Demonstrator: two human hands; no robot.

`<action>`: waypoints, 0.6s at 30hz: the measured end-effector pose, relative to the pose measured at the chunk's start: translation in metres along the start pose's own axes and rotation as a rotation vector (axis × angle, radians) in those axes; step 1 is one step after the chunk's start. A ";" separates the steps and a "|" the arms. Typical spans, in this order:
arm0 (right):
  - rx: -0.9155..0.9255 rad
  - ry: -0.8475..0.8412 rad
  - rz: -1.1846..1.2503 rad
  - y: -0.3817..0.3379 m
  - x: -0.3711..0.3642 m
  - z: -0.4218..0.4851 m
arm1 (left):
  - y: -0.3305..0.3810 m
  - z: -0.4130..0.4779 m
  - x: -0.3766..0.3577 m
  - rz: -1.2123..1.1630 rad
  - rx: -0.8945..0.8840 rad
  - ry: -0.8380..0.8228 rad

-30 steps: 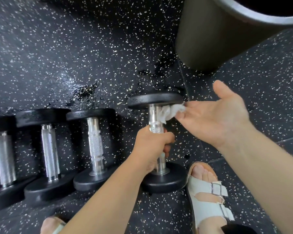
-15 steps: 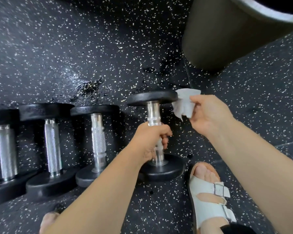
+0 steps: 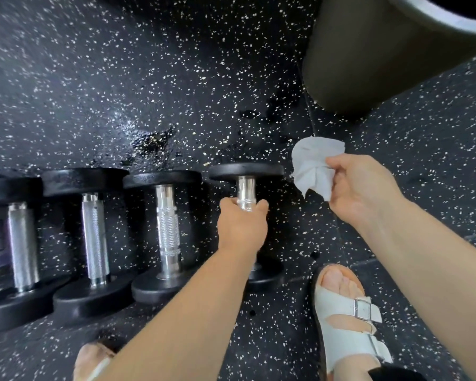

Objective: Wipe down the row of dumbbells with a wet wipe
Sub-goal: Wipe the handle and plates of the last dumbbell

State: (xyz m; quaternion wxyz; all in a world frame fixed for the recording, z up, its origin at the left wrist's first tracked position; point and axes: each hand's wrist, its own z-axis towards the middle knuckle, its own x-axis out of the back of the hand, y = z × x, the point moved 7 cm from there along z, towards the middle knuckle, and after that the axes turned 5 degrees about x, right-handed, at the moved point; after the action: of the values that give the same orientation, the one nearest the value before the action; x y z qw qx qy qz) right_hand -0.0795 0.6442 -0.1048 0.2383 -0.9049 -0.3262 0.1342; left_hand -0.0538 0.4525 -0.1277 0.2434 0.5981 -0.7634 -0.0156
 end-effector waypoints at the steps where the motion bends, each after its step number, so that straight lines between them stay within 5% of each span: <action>1: 0.000 0.003 -0.004 0.000 0.002 0.001 | 0.003 -0.006 0.000 0.038 -0.041 0.081; 4: -0.015 0.005 -0.032 0.003 0.008 0.000 | 0.005 -0.017 -0.009 0.126 -0.051 0.232; 9: -0.081 -0.007 -0.063 0.013 0.015 -0.003 | 0.009 -0.014 -0.006 0.268 -0.099 0.259; 15: -0.219 -0.119 -0.084 0.019 0.006 -0.022 | 0.007 0.000 0.002 0.063 -0.098 0.055; 18: -0.323 -0.267 0.155 0.016 -0.011 -0.037 | 0.007 -0.005 -0.007 -0.157 -0.018 -0.116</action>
State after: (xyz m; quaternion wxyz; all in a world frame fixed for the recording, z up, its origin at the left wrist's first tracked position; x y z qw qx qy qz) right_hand -0.0644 0.6138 -0.0806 0.0339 -0.9278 -0.3017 0.2168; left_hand -0.0572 0.4620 -0.1230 0.2024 0.6521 -0.7266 -0.0761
